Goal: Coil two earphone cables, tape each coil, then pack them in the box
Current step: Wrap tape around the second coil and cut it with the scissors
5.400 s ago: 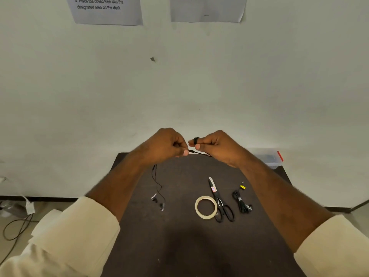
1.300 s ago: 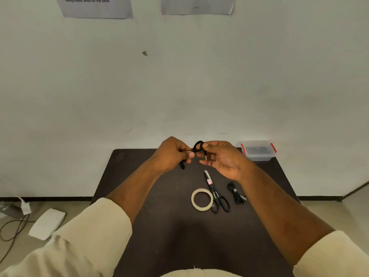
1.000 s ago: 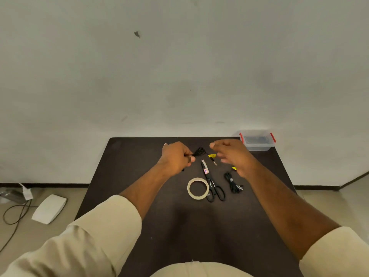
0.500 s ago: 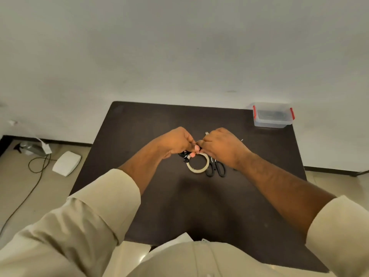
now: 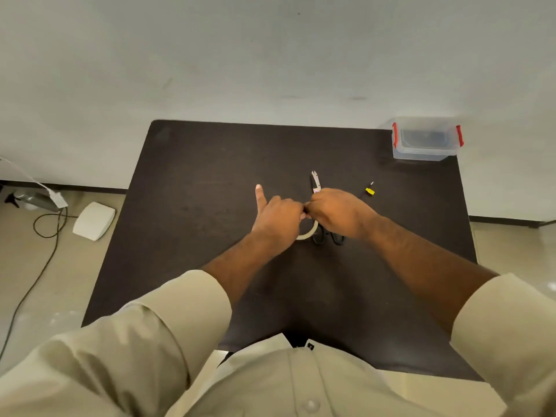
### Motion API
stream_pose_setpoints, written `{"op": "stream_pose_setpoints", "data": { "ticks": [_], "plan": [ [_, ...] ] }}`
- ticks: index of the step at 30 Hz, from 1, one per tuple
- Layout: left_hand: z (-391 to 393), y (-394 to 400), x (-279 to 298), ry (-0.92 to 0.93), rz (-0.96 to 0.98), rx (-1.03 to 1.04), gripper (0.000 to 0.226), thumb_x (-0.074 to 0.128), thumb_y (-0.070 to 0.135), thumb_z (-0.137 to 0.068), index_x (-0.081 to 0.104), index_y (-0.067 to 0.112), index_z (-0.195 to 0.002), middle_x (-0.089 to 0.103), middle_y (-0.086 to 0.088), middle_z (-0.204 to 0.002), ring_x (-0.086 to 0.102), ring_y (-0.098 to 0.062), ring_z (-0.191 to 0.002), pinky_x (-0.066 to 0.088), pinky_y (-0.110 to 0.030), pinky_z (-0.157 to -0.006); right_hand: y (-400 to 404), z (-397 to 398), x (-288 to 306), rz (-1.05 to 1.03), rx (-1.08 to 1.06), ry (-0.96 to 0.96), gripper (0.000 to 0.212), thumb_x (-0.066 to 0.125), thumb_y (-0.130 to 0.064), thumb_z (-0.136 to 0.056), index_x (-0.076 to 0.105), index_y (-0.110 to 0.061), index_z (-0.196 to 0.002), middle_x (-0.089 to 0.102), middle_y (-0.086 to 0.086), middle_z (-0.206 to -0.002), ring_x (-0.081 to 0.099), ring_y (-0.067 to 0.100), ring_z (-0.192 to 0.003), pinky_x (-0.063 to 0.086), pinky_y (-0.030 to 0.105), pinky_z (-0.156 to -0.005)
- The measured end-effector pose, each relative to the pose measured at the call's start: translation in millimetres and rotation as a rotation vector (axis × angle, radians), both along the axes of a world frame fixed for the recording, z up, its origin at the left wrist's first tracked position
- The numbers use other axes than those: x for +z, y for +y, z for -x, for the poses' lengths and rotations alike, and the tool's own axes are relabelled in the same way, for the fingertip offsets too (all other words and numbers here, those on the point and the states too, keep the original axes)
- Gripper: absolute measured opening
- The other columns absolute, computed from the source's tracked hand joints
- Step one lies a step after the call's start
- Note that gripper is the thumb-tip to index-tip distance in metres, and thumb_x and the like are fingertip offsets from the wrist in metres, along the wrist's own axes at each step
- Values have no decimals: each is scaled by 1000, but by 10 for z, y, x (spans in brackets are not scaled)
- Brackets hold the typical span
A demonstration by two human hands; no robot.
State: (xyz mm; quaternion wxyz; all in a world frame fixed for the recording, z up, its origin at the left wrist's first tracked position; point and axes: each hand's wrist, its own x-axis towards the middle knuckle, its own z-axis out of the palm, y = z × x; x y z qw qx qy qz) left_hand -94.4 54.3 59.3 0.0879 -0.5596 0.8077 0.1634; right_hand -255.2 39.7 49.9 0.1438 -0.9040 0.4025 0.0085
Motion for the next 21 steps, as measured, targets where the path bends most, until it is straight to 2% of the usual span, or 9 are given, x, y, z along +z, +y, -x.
{"op": "stream_pose_setpoints", "data": {
  "ticks": [3,5,7,10,12,14,16,19,21],
  "plan": [
    [43,-63,-136,36,-19,-4,31,42,23,-98,41,26,-68,50,8,-81,53,-22,-102,-9,-63,-111,23,125,-150,-145,-139,-216,15,59,-21,-94,70,-11,-94,67,4,-85,62,22,-83,47,35,-76],
    [56,-119,-199,74,-79,68,32,46,16,-93,40,26,-63,52,8,-75,56,-21,-98,-10,-59,-112,63,227,-248,-322,-523,-589,20,70,-21,-87,71,-16,-106,69,-7,-98,61,6,-91,46,22,-83],
    [11,-173,-262,140,-137,201,29,44,11,-90,43,23,-64,52,8,-67,58,-21,-92,-9,-54,-114,155,314,-376,-371,-950,-900,19,72,-18,-85,71,-20,-104,70,-6,-95,61,-1,-83,46,17,-79],
    [-75,-234,-353,214,-200,326,28,40,18,-96,62,15,-80,67,-3,-82,60,-24,-93,0,-47,-117,270,365,-663,-306,-999,-616,9,70,-8,-84,75,-11,-91,70,4,-90,60,7,-79,40,13,-75],
    [-119,-234,-408,291,-267,382,30,40,19,-97,67,9,-87,70,-8,-87,62,-25,-89,20,-42,-114,330,301,-827,-371,-904,-424,14,71,-11,-83,75,-10,-96,66,4,-91,60,14,-84,38,17,-76],
    [-144,-212,-460,419,-352,458,27,45,17,-96,68,9,-84,65,-6,-78,59,-20,-73,45,-30,-82,369,217,-944,-399,-879,-356,22,74,-17,-81,74,-13,-102,62,2,-90,60,21,-90,44,29,-82],
    [-138,-185,-520,463,-416,484,24,47,13,-95,68,11,-82,62,-5,-79,56,-15,-67,43,-25,-62,393,145,-1009,-381,-893,-293,27,75,-25,-79,74,-17,-105,62,0,-93,56,22,-95,47,36,-83],
    [-94,-133,-655,445,-494,410,24,49,16,-97,67,13,-82,64,-7,-100,60,-19,-81,44,-27,-68,425,88,-1080,-340,-890,-219,30,73,-32,-80,72,-22,-108,64,-1,-100,52,23,-99,45,39,-86],
    [-75,-84,-762,434,-548,388,25,48,18,-98,66,15,-80,64,-6,-101,59,-18,-79,44,-25,-63,443,67,-1130,-324,-915,-213,31,72,-33,-81,72,-23,-109,64,-1,-103,52,24,-102,44,41,-89]
  ]
}}
